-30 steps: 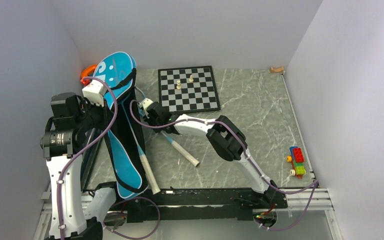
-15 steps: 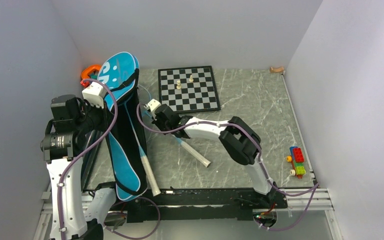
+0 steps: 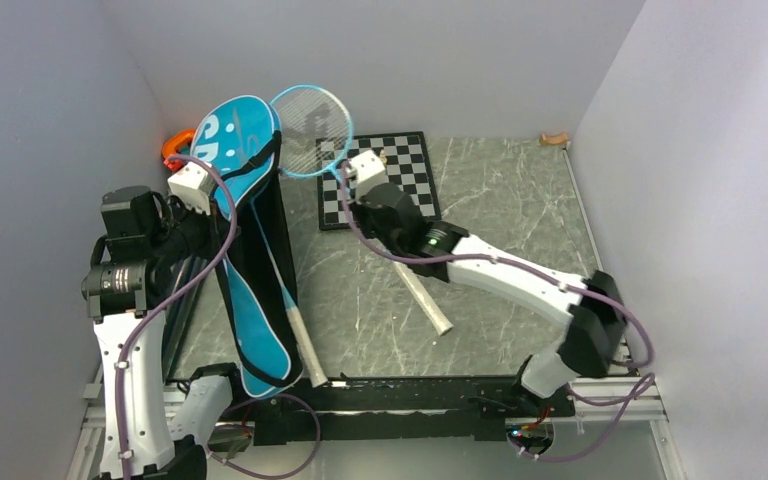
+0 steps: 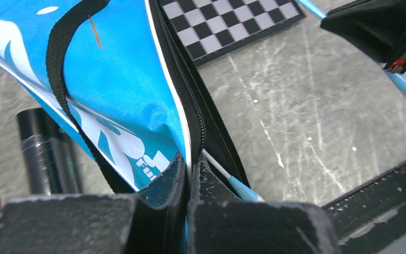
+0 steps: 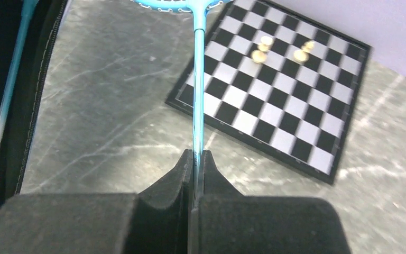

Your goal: Pack up the badminton gear

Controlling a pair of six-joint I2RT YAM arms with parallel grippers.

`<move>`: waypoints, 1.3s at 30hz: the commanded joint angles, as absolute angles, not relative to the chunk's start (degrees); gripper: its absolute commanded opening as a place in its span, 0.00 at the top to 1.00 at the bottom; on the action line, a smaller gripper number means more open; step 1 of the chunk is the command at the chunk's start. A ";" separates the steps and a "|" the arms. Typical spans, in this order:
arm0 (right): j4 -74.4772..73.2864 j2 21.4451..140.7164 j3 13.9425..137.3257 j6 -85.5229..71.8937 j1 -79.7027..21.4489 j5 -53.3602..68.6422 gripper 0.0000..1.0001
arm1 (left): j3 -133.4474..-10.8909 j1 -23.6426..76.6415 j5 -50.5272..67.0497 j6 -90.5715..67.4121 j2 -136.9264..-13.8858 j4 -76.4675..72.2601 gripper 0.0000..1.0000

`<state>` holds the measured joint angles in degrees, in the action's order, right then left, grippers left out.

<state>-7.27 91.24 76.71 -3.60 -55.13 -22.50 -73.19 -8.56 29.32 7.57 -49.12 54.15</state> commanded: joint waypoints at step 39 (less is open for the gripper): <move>-85.84 49.78 90.12 -40.44 -53.71 -38.42 1.00 | -95.58 39.57 36.86 7.44 -95.22 40.31 1.00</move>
<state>-81.30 49.87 87.20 -39.55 -53.65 -40.38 -90.00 37.52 35.83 9.32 -91.37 47.88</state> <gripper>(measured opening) 0.030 0.034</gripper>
